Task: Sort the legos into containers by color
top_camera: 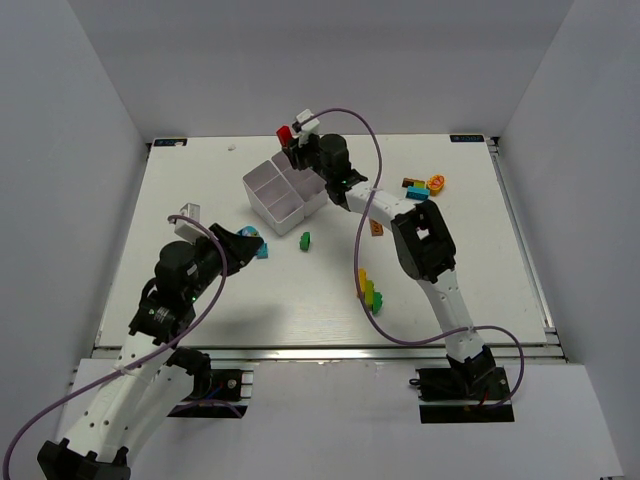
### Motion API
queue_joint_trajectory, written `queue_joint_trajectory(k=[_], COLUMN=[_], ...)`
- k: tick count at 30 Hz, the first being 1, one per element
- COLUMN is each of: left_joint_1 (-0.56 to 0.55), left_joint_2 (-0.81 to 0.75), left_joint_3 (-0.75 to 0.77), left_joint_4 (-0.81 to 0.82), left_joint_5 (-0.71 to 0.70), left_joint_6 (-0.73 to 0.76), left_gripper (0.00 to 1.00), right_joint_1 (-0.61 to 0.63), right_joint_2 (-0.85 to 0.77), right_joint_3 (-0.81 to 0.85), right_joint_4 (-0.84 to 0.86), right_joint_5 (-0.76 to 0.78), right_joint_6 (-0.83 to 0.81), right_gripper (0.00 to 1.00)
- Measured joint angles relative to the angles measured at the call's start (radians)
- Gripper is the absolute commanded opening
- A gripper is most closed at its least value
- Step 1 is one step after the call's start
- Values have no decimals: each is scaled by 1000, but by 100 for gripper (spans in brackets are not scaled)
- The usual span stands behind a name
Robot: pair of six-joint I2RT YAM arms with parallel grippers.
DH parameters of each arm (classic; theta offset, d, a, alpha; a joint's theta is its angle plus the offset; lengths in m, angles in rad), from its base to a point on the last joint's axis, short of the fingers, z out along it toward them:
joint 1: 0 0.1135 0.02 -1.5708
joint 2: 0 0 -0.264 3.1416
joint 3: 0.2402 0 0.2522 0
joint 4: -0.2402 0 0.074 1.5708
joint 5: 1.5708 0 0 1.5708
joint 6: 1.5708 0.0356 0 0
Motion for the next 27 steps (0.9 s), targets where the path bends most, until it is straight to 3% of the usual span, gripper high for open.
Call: queue_joint_trajectory(k=[6, 10, 14, 21, 27], left_joint_1=[0, 0, 0, 0, 0], left_joint_2=[0, 0, 0, 0, 0], left_joint_3=[-1, -5, -5, -5, -5], left_joint_4=[-12, -12, -12, -12, -12], left_joint_5=[0, 0, 0, -1, -1], left_joint_6=[0, 0, -1, -1, -3], left_gripper=[0, 0, 0, 0, 0], right_joint_1=[4, 7, 9, 10, 11], right_joint_2=[6, 6, 7, 7, 7], right_joint_3=[-3, -11, -20, -26, -37], right_joint_4=[5, 7, 5, 7, 6], right_joint_5=[0, 0, 0, 0, 0], right_joint_6=[-2, -2, -3, -12, -25], right_gripper=[18, 34, 40, 65, 65])
